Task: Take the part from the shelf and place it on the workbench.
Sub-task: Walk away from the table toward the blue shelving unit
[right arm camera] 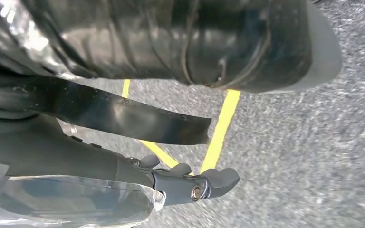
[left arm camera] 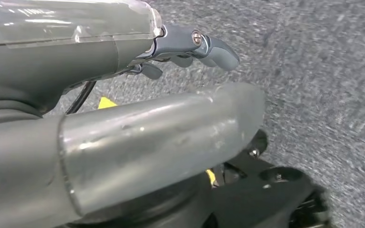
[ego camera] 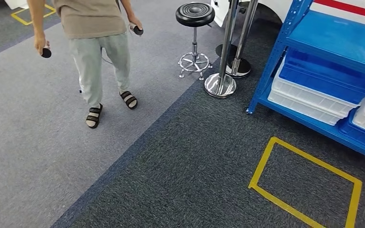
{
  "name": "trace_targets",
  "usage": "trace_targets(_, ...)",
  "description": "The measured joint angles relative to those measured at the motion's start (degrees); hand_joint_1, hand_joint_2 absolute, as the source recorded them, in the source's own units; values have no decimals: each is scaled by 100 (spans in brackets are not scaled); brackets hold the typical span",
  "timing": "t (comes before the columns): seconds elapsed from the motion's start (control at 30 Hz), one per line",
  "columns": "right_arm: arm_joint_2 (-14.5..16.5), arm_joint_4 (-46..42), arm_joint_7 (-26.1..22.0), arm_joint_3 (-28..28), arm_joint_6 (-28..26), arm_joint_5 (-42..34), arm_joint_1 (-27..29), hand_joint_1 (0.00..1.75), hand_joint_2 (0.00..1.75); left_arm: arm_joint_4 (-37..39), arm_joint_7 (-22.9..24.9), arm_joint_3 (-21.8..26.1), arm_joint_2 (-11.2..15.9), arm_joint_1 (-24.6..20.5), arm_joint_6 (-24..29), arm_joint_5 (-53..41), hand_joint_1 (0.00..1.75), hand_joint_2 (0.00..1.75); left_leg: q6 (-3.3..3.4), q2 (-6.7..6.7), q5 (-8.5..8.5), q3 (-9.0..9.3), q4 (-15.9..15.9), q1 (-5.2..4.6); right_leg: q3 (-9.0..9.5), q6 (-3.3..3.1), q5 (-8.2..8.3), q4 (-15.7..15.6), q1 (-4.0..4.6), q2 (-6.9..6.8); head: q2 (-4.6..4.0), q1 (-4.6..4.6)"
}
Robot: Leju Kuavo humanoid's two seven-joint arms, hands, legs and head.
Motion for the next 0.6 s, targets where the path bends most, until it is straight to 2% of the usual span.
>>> trace_targets(0.07, 16, 6, -1, -8, 2, -1, -2, 0, 0, -2, 1, -1, 9, -6, 2, -10, 0, 0, 202, -270, 430, 288, -803, -86, 7, 1, 4, -2, 9, 134, -1, 0)
trace_targets(0.1, 21, 9, -2, -9, 0, -2, -6, 0, 0, -3, 1, -1, 11, -8, 3, -11, 0, 0, 284, -377, 543, 382, -1068, -134, -3, 12, 8, -2, -5, 193, -1, -10)
trace_targets(0.13, 24, 12, -3, -9, 1, -2, -6, 0, 0, -4, 1, -1, 13, -12, 5, -10, 0, 0, 339, -442, 580, 420, -1195, -172, -19, 31, 14, -4, -26, 248, -1, -21)
trace_targets(0.17, 21, 14, -3, -10, 1, -2, -4, 0, 0, -4, 1, -2, 10, -16, 5, -10, 0, 0, 358, -406, 587, 431, -1226, -192, -31, 60, 25, -16, -30, 307, -1, -34)
trace_targets(0.2, 11, 13, -3, -10, -1, -2, 4, 0, 0, -4, 2, -2, -4, -20, 5, -9, 0, 0, 359, -336, 615, 459, -1283, -179, -32, 84, 37, -27, -28, 342, 0, -43)
trace_targets(0.23, 3, 14, -5, -11, -3, -1, 11, 0, 0, -3, 4, -3, -11, -25, 5, -9, 0, 0, 351, -269, 650, 499, -1356, -154, -39, 102, 24, -10, -11, 275, 1, -41)
trace_targets(0.27, -4, 14, -9, -11, -13, 1, 13, 0, 0, -3, 5, -3, -20, -25, 4, -9, 0, 0, 351, -198, 688, 541, -1435, -126, -84, 118, -53, 87, 5, 141, 0, -36)
trace_targets(0.33, -15, 13, -29, -12, -34, 19, 0, 0, 0, -2, 7, -4, -32, -20, 4, -12, 0, 0, 340, -37, 725, 588, -1529, -95, -343, 157, -384, 615, 0, -195, 1, -23)
trace_targets(0.37, -15, 13, -40, -12, -43, 28, -9, 0, 0, -2, 0, -4, -35, -13, 4, -14, 0, 0, 338, 47, 718, 584, -1529, -93, -532, 190, -574, 981, -20, -278, 1, -19)
trace_targets(0.4, -16, 13, -51, -12, -50, 39, -14, 0, 0, -2, -13, -4, -38, -9, 4, -17, 0, 0, 323, 136, 701, 578, -1517, -91, -688, 227, -689, 1287, -44, -312, 0, -18)
trace_targets(0.43, -23, 13, -56, -12, -58, 46, -13, 0, 0, -2, -35, -4, -40, -8, 2, -19, 0, 0, 306, 219, 679, 571, -1497, -86, -766, 264, -703, 1439, -69, -332, 0, -19)
trace_targets(0.47, -35, 13, -55, -12, -64, 53, -7, 0, 0, -2, -63, -4, -46, -12, -4, -16, 0, 0, 285, 295, 651, 564, -1469, -75, -727, 301, -605, 1373, -93, -358, 0, -19)
trace_targets(0.53, -75, 13, -34, -12, -69, 67, 5, 0, 0, -1, -130, -4, -71, -25, -22, -7, 0, 0, 221, 431, 572, 565, -1381, -47, -369, 358, -257, 705, -135, -504, 1, -19)
trace_targets(0.57, -89, 13, -27, -12, -67, 70, 3, 0, 0, -1, -160, -4, -81, -35, -26, -6, 0, 0, 174, 485, 518, 566, -1324, -47, -192, 358, -125, 366, -140, -604, 1, -18)
trace_targets(0.6, -101, 13, -26, -12, -63, 72, -5, 0, 0, -1, -184, -4, -89, -46, -23, -8, 0, 0, 126, 529, 472, 572, -1276, -52, -79, 328, -61, 151, -134, -666, 1, -20)
